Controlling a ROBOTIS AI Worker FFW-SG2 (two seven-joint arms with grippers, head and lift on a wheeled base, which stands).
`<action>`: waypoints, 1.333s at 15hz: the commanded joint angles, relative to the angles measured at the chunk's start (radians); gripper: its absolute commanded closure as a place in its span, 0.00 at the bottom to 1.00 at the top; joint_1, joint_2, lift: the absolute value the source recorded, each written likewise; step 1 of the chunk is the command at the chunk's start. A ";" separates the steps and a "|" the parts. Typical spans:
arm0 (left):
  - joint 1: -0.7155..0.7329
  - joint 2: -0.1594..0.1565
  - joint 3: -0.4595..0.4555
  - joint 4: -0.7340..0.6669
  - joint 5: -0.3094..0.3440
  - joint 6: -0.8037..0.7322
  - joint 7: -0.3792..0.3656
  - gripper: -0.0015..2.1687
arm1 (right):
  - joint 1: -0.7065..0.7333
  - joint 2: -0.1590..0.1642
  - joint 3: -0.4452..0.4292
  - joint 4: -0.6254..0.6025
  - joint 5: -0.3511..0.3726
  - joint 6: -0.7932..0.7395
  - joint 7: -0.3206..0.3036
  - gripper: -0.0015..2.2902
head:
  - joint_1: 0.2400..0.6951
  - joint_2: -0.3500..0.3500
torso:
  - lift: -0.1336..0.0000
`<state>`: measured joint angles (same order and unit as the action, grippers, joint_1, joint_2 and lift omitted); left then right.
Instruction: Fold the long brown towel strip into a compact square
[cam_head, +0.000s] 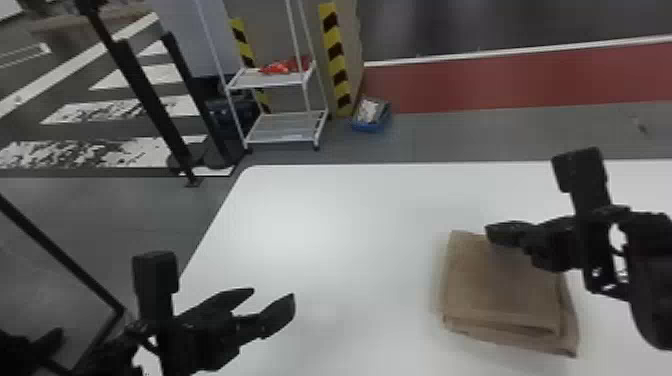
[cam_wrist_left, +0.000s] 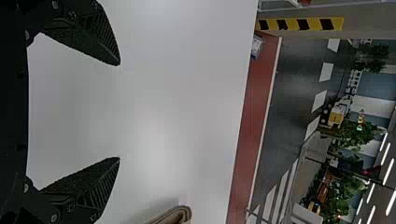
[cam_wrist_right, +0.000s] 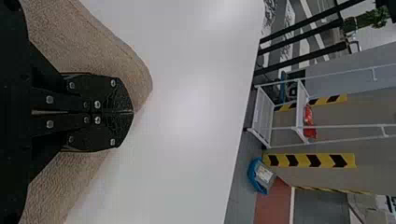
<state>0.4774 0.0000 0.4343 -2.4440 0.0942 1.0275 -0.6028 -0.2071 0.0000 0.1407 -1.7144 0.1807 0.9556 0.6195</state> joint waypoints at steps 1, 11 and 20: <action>0.000 -0.003 -0.003 -0.010 0.005 0.000 0.000 0.08 | 0.034 0.001 -0.102 -0.106 -0.044 -0.002 -0.001 0.11 | 1.00 0.89 | 0.07; 0.242 -0.003 -0.167 -0.029 0.121 -0.746 0.118 0.08 | 0.528 0.001 -0.550 -0.574 -0.273 -0.275 -0.023 0.03 | 1.00 0.47 | 0.07; 0.415 -0.003 -0.332 0.003 -0.042 -1.102 0.325 0.08 | 0.894 0.001 -0.506 -0.645 -0.297 -0.797 -0.064 0.03 | 1.00 0.33 | 0.07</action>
<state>0.8855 0.0000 0.1028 -2.4453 0.0539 -0.0529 -0.2811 0.6227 0.0000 -0.3649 -2.3700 -0.1110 0.3048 0.5501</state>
